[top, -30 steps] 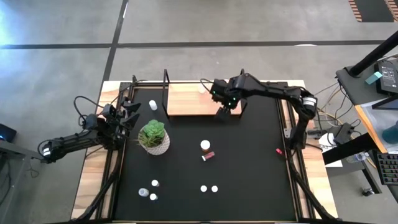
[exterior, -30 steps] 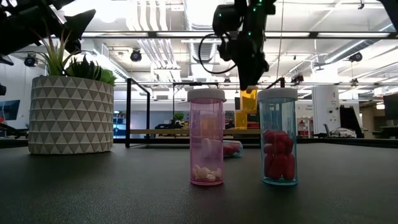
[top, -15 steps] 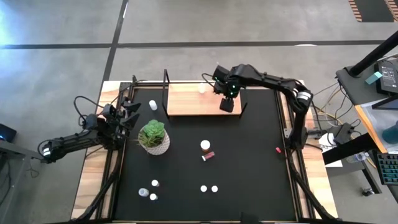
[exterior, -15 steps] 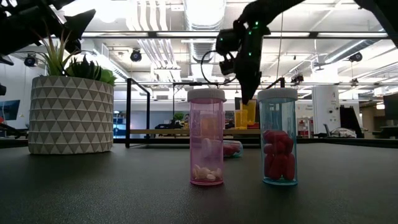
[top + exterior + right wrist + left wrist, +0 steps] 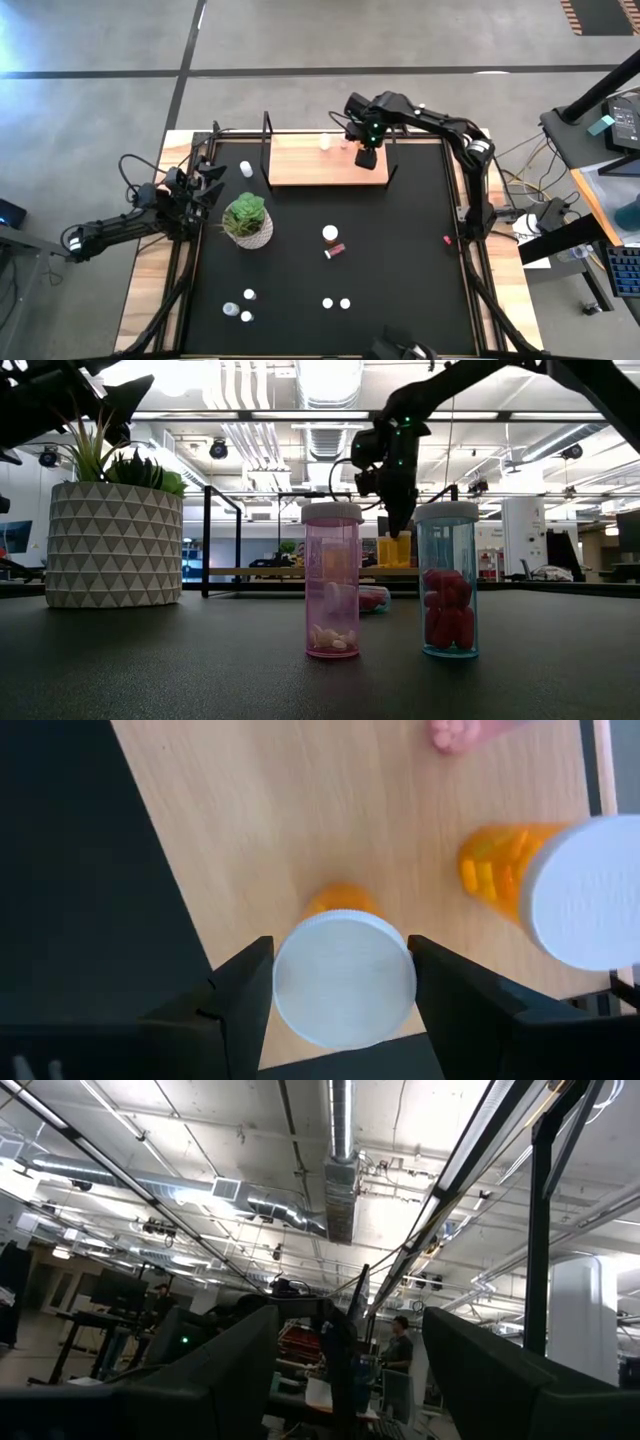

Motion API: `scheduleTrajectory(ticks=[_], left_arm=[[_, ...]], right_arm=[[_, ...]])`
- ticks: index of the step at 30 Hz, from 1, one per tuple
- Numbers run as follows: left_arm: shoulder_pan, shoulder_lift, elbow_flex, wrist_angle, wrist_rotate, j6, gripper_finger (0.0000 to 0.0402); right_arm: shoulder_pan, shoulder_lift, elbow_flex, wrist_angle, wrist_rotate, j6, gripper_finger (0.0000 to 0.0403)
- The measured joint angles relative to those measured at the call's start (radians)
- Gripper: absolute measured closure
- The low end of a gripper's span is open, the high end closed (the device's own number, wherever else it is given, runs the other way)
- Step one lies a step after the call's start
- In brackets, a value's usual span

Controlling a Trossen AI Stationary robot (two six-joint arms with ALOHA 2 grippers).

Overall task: Pick and place medicine bottles onto shelf by color
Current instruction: Put the right orange pill bottle on the shelf aligned with the other orange pill bottle

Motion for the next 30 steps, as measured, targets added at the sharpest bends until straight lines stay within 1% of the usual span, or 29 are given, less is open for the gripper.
scheduleTrajectory(ticks=[12, 18, 30], left_arm=[[0.000, 0.000, 0.000, 0.000, 0.000, 0.000, 0.0168], [0.000, 0.000, 0.000, 0.000, 0.000, 0.000, 0.0168], [0.000, 0.000, 0.000, 0.000, 0.000, 0.000, 0.0168]], right_arm=[[-0.002, 0.057, 0.081, -0.015, -0.002, -0.022, 0.0195], [-0.004, 0.087, 0.123, -0.063, -0.002, -0.014, 0.0195], [-0.010, 0.089, 0.134, -0.072, 0.004, -0.004, 0.0195]])
